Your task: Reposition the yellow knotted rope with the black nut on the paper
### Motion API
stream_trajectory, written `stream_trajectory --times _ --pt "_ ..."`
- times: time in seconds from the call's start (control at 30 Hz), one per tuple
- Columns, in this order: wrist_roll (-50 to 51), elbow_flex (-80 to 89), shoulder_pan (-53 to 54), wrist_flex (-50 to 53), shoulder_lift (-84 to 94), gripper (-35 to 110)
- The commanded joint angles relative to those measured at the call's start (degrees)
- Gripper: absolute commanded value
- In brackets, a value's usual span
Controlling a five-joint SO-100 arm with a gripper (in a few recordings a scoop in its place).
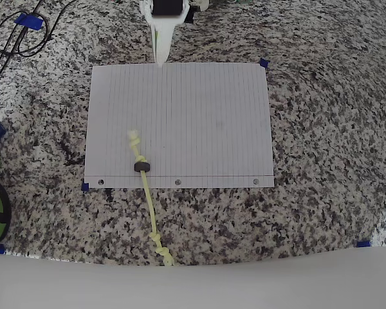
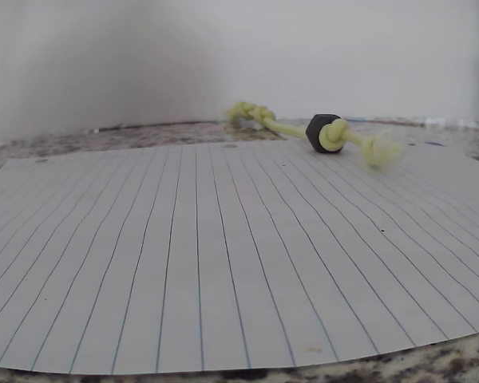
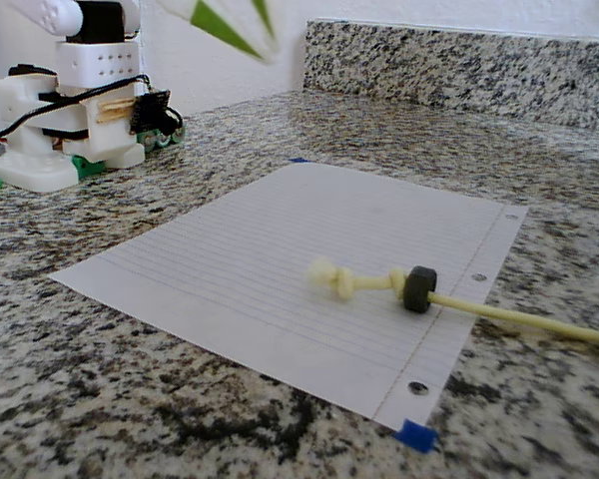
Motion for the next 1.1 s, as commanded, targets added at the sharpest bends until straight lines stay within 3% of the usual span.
stream_trajectory --times 0.0,0.1,0.2,0.33,0.5,0.77,0.9,1.07 --pt "15.64 -3.34 0.44 -5.01 -8.35 2" --pt "27.42 -4.04 1.23 -9.93 -15.82 2" --pt "31.38 -6.77 2.11 -15.38 -23.91 2" --pt "52.38 -15.29 2.55 -13.62 -36.12 2" --pt "66.18 -21.62 3.78 -12.66 -48.25 2" --pt "69.08 -28.74 6.42 -13.8 -58.62 3" --pt "75.85 -28.92 8.35 -14.5 -61.96 12" --pt "84.64 -28.92 12.04 -15.91 -63.63 39"
